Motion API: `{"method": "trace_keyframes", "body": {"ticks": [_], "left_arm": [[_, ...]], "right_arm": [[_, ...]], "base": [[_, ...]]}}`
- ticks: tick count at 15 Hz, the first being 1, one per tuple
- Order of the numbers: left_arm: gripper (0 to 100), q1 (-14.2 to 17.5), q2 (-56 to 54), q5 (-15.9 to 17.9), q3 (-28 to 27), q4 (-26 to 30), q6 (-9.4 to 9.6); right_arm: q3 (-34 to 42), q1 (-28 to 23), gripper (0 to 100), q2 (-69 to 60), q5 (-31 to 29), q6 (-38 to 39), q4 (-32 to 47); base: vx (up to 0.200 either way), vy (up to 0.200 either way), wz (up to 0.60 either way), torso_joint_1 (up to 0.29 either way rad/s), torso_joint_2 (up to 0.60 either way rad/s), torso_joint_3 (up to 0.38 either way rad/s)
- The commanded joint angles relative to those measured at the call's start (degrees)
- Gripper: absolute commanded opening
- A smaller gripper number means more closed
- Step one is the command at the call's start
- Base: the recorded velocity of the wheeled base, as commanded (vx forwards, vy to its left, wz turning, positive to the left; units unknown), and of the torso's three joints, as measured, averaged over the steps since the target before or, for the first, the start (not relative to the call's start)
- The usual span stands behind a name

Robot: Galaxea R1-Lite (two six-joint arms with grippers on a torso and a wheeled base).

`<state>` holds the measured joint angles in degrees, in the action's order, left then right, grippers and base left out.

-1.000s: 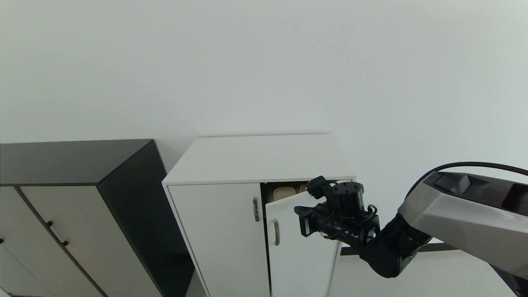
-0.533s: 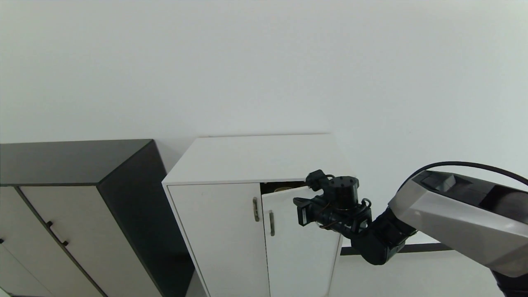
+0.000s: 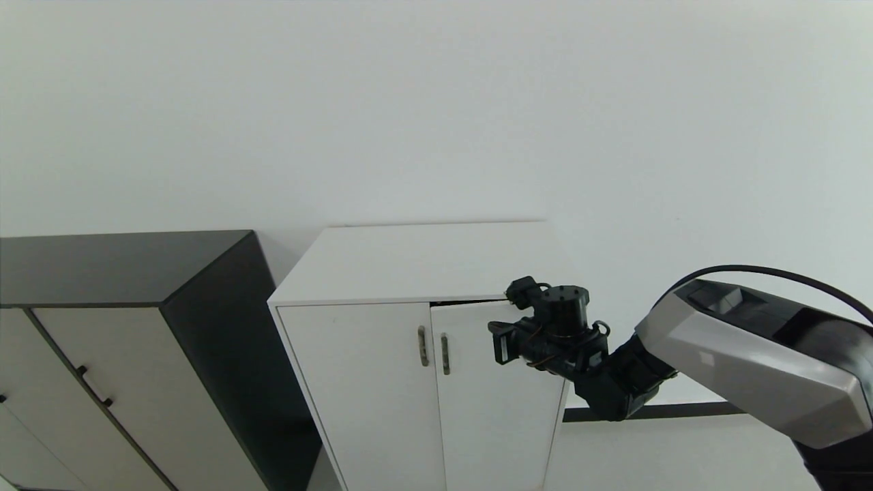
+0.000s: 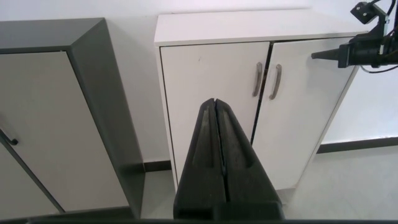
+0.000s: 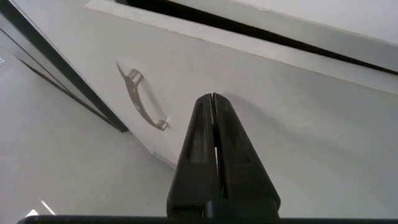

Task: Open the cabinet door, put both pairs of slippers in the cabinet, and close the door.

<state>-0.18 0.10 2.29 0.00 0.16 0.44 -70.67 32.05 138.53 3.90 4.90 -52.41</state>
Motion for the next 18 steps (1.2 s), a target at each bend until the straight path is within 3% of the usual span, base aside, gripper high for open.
{"method": "trace_keyframes", "body": {"ticks": [1, 18], "left_arm": [[0, 0.0, 0.0, 0.0, 0.0, 0.0, 0.0], [0, 0.0, 0.0, 0.0, 0.0, 0.0, 0.0]], "right_arm": [[-1.2, -0.4, 0, 1.0, 0.1, 0.0, 0.3], [-4.1, -1.8, 0, 3.6, 0.1, 0.1, 0.4]], "base": [[0.0, 0.0, 0.0, 0.0, 0.0, 0.0], [0.0, 0.0, 0.0, 0.0, 0.0, 0.0]]}}
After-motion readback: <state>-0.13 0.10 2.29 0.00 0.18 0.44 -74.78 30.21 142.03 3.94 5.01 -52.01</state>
